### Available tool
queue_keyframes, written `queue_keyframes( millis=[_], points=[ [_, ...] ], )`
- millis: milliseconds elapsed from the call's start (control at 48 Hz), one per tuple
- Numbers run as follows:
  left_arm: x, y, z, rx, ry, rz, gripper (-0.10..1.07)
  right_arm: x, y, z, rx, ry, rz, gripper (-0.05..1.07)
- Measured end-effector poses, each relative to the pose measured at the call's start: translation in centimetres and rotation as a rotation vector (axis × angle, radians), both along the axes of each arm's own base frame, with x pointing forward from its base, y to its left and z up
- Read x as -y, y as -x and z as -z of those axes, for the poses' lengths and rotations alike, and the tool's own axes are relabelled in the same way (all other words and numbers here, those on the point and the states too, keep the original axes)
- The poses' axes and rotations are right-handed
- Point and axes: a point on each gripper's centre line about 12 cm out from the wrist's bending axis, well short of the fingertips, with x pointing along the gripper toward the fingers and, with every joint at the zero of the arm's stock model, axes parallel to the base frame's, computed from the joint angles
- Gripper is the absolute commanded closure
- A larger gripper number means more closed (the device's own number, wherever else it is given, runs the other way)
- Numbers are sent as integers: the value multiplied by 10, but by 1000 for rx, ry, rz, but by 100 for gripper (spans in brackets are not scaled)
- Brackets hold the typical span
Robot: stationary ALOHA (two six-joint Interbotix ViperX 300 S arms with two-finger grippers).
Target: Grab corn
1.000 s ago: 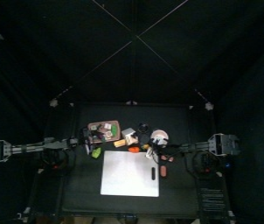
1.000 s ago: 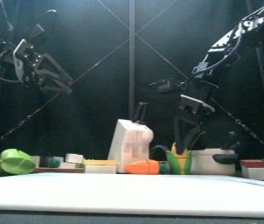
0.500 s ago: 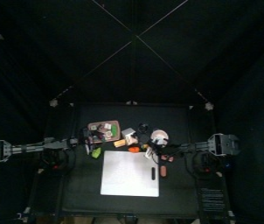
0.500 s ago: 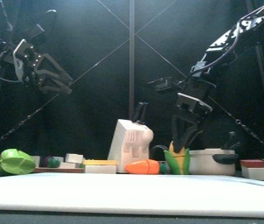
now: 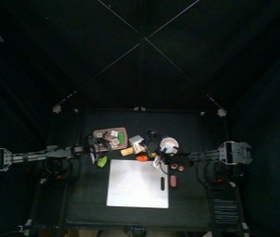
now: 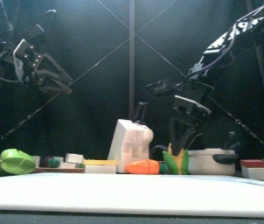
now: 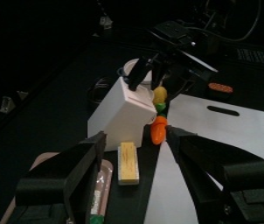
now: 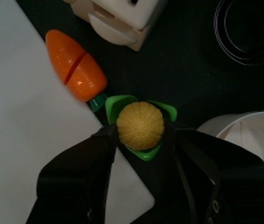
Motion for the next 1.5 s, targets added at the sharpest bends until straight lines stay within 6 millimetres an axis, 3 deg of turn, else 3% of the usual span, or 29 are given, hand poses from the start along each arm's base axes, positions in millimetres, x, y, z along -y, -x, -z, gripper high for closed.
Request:
queue_keyframes(
  millis=[438,958,1250,1500],
  points=[
    [0,0,-1,1,0,0,6,2,0,6,-21,4,-1,18],
    [0,0,0,0,-1,0,6,3,1,6,-35,14,1,38],
    [0,0,1,-2,-1,-1,6,4,0,-20,-13,46,28,39],
    [0,0,1,-2,-1,-1,6,-7,-5,-34,22,52,3,39]
  ],
)
